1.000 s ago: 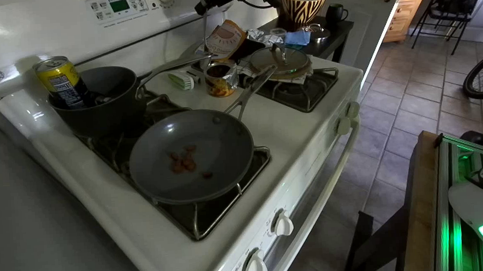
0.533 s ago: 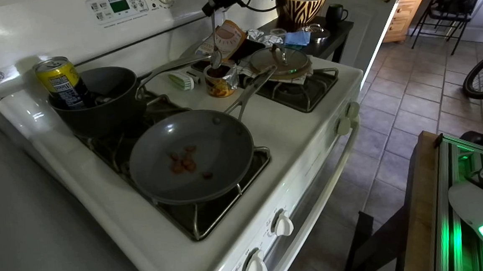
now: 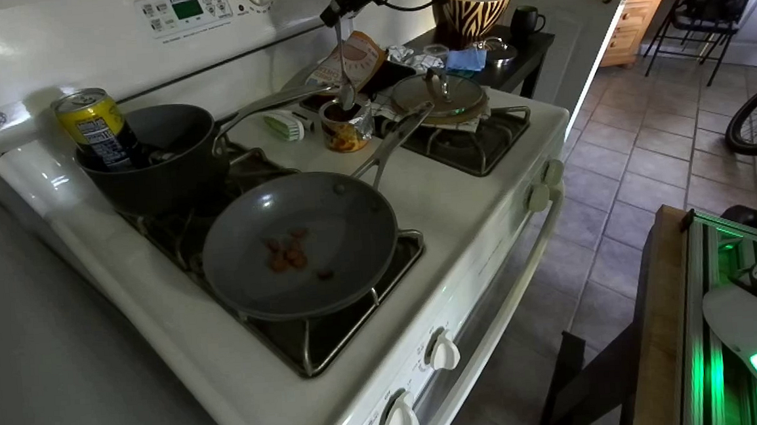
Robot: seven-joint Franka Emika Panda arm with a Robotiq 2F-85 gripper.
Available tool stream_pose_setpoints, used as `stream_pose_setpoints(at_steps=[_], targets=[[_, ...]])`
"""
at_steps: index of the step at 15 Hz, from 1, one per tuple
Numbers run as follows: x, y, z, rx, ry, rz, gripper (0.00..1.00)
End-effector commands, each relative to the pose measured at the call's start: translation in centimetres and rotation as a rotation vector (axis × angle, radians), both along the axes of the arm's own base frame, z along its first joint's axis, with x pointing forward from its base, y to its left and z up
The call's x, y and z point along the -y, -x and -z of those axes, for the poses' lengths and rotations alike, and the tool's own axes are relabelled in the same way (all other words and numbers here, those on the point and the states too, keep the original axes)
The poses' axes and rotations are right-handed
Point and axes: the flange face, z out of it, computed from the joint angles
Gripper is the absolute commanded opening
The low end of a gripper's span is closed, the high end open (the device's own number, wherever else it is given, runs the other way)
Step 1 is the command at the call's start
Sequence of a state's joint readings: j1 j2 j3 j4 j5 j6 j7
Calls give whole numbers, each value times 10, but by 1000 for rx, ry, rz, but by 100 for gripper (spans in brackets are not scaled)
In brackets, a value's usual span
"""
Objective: Put a spoonful of the tin's content onto the pan
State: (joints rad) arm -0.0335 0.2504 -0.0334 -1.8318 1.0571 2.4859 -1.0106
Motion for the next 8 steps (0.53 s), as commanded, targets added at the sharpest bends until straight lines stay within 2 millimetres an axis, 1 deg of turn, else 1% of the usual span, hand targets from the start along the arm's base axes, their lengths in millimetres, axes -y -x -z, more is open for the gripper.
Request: stream_pose_setpoints(at_steps=[1, 5, 8], targets=[[-11, -4, 8, 10, 70, -22, 2], [-18, -6, 13, 45, 132, -22, 2], [-28, -11, 26, 51, 127, -34, 2]])
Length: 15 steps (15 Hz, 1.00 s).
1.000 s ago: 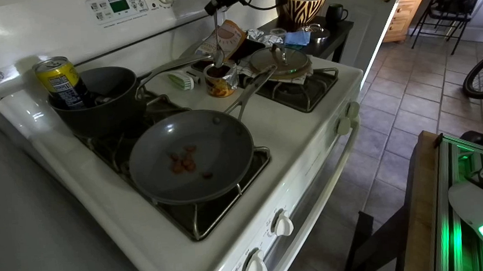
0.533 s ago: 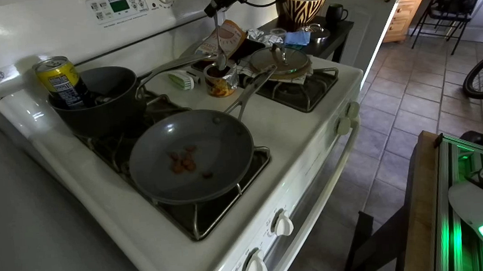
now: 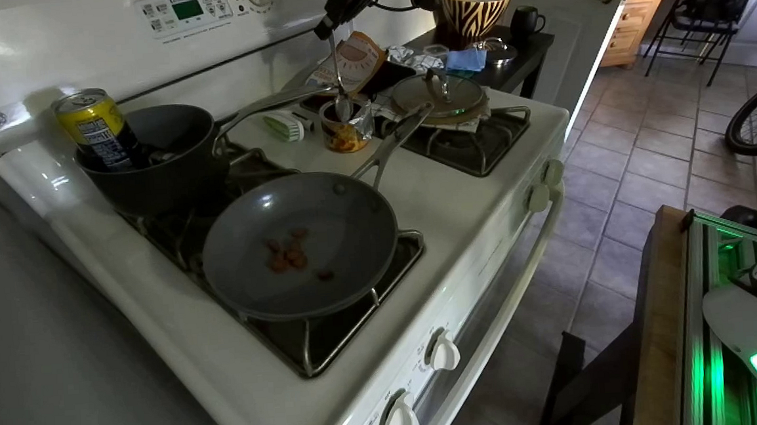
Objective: Put a spoonful of the tin's content onto the pan
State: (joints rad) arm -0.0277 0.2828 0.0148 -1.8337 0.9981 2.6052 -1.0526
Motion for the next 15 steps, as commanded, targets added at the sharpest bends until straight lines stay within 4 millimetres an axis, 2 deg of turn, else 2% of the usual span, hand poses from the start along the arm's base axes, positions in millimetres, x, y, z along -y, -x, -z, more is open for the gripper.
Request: stream_pose_setpoints(at_steps=[1, 6, 7, 8, 15], targets=[[-14, -4, 19, -2, -17, -37, 2], [-27, -6, 39, 22, -173, -70, 2], [-26, -5, 41, 26, -198, -70, 32], [-23, -3, 41, 23, -210, -70, 33], [5, 5, 29, -25, -226, -31, 85]])
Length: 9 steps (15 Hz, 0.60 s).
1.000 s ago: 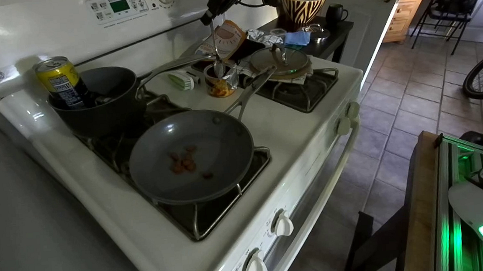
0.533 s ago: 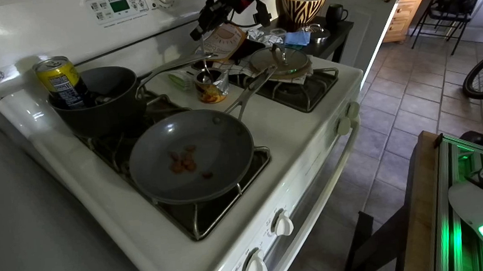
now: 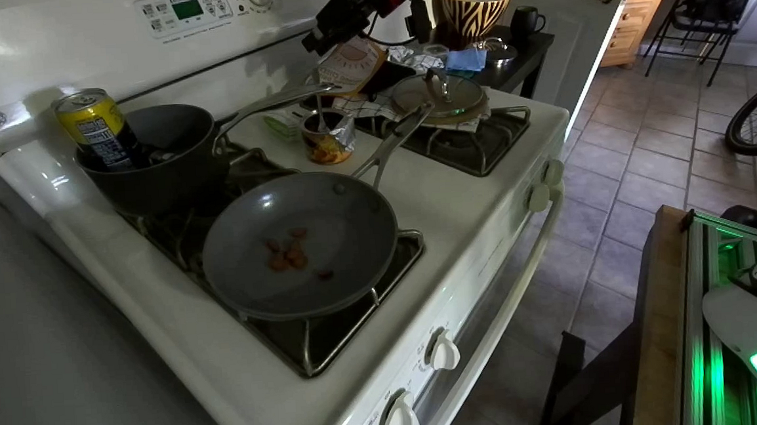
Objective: Put a spoonful of the tin's content onto the pan
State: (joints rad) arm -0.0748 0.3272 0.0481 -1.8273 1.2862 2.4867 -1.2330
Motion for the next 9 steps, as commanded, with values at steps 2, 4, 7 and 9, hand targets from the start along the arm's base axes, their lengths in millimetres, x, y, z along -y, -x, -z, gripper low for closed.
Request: stream_pose_setpoints(at_steps=[2, 4, 7, 9], targets=[[11, 7, -17, -30, -34, 24, 99], [12, 12, -36, -8, -37, 47, 100], [2, 25, -80, 38, -61, 20, 100], [5, 11, -71, 53, -41, 25, 100]])
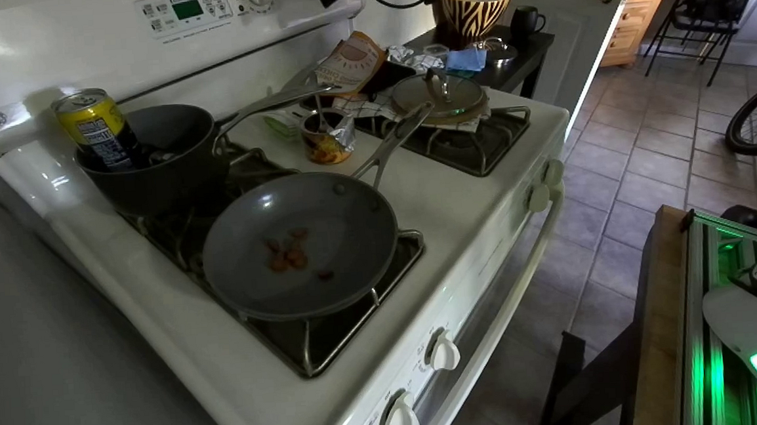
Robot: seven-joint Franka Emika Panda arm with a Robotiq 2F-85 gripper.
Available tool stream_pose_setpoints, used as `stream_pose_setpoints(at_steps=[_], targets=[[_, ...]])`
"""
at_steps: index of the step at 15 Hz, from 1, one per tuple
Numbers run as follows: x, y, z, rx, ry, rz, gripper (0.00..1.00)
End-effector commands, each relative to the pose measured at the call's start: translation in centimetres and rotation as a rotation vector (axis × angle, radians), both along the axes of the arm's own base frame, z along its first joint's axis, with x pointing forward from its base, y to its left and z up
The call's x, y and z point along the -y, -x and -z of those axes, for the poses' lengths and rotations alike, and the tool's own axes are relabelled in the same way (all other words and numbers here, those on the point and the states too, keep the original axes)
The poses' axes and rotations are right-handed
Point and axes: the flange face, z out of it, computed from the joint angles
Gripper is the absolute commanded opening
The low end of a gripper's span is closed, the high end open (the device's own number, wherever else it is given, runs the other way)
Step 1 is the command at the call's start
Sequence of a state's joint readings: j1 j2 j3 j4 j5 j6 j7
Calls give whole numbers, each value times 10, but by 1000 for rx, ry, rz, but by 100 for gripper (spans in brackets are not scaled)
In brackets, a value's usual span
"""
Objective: Put a spoonful of the tin's content onto the pan
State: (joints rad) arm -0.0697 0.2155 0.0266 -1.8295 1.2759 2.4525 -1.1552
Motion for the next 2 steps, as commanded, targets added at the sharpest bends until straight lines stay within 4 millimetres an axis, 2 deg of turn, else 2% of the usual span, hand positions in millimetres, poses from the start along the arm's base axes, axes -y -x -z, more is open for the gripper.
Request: stream_pose_setpoints(at_steps=[1, 2], targets=[[-4, 4, -17, 20, -3, -12, 100], [-7, 8, -28, 34, -5, -17, 100]])
